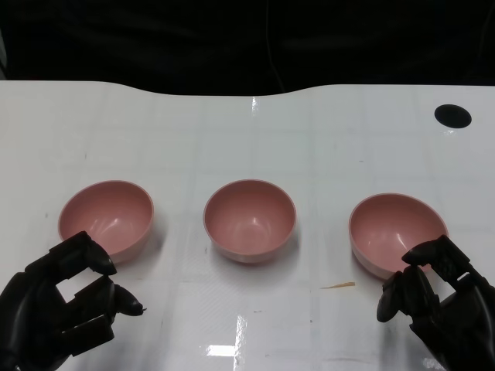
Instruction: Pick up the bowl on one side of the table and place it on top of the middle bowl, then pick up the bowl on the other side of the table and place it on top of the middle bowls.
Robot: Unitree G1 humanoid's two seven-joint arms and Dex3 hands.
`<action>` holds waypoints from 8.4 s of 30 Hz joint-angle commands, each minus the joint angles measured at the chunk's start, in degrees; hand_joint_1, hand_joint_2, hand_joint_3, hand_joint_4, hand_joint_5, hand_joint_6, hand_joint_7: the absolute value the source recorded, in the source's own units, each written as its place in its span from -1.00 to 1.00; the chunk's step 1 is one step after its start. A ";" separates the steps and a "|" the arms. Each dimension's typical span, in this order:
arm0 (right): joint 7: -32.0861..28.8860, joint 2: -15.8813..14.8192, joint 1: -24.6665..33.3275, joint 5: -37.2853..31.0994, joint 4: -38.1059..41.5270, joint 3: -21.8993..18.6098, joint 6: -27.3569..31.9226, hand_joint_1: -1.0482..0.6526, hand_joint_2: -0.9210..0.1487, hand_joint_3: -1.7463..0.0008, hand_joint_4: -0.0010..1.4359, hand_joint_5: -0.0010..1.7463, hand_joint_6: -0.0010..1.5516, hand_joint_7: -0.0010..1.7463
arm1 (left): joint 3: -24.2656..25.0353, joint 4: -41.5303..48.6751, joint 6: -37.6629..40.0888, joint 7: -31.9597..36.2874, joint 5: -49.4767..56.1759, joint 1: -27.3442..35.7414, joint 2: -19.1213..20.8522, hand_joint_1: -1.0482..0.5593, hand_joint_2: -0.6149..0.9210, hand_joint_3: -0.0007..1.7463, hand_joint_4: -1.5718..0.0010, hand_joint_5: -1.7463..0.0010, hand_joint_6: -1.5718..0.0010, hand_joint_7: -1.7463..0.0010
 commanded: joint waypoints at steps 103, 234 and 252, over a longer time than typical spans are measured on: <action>-2.16 1.14 0.39 -1.93 -0.54 1.04 -0.72 0.19 -0.64 -0.10 0.06 1.00 -0.35 0.99 | -31.98 56.07 -34.72 18.18 80.13 -35.09 16.48 -0.56 1.00 -0.73 0.31 0.99 0.27 0.99; -3.63 3.18 2.70 -2.92 -3.09 3.82 -1.30 0.19 -0.60 -0.09 0.07 1.00 -0.26 0.90 | -39.65 53.08 -51.07 14.30 72.43 -46.46 8.03 -0.31 1.00 -0.83 0.32 0.93 0.17 0.97; -3.54 2.79 2.91 -2.79 -3.25 3.41 -1.22 0.20 -0.62 -0.09 0.06 1.00 -0.28 0.91 | -39.52 51.62 -50.75 16.42 72.76 -44.28 8.07 -0.70 1.00 -0.65 0.69 0.99 0.39 0.99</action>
